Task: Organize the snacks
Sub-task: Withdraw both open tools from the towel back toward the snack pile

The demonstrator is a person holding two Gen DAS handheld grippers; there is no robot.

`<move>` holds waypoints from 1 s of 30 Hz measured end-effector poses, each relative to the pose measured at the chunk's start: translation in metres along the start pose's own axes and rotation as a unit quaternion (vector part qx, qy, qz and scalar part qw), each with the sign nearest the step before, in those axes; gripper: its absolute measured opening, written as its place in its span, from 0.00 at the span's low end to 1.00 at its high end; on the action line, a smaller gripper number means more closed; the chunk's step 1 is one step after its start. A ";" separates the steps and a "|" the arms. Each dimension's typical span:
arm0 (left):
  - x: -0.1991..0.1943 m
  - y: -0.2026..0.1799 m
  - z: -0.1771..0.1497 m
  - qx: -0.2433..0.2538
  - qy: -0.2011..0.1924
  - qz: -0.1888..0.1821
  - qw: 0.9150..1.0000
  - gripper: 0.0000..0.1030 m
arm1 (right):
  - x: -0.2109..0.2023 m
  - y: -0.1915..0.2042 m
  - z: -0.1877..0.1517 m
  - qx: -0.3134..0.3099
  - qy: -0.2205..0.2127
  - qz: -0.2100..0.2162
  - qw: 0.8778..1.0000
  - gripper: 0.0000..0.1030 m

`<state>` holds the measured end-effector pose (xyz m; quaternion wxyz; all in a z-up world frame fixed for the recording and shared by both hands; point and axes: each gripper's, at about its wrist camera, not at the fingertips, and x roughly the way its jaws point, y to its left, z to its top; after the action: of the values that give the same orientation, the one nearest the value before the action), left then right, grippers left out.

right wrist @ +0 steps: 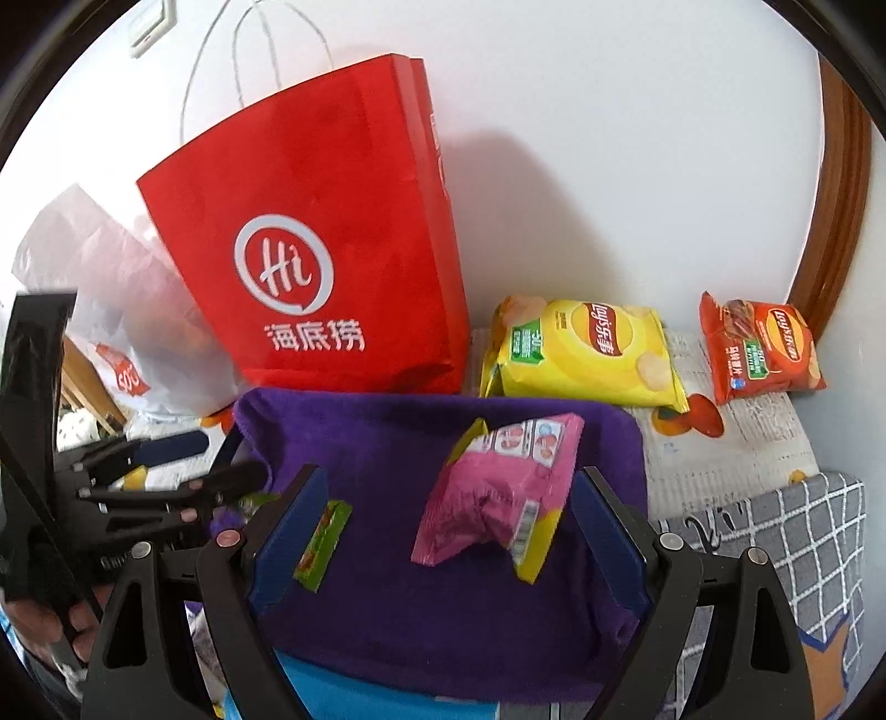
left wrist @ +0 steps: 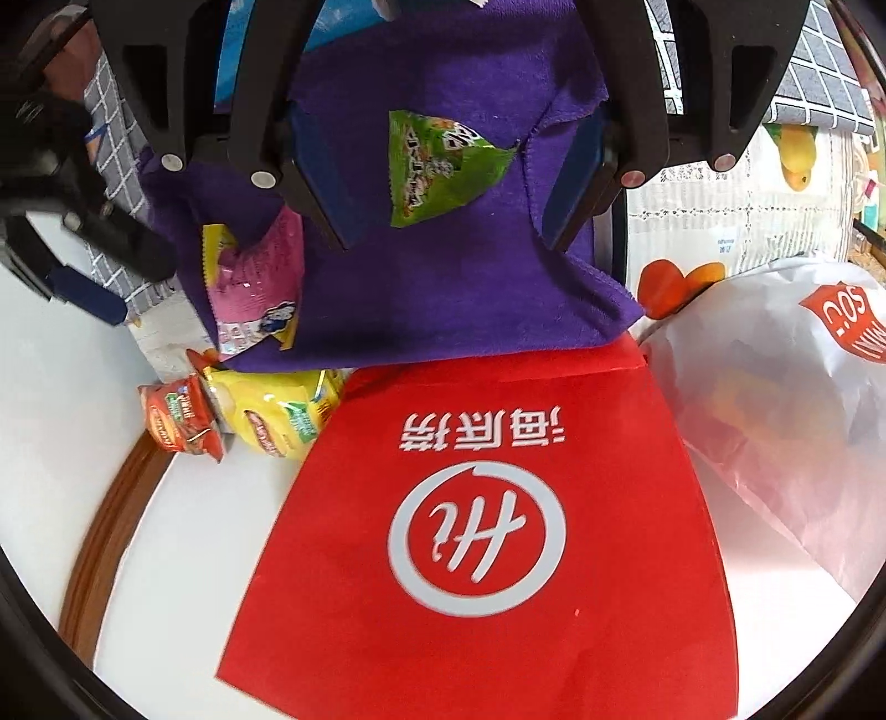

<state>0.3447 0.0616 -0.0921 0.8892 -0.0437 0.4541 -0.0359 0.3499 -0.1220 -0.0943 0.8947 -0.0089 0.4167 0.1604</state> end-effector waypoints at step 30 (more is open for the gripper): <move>-0.109 -0.033 -0.023 0.044 -0.062 -0.040 0.996 0.65 | -0.109 -0.018 -0.101 0.065 0.031 -0.043 0.997 0.71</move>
<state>0.2617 0.0386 -0.0139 0.9146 -0.0250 0.3937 -0.0888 0.2149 -0.1847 -0.0804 0.8861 0.0263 0.4529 0.0945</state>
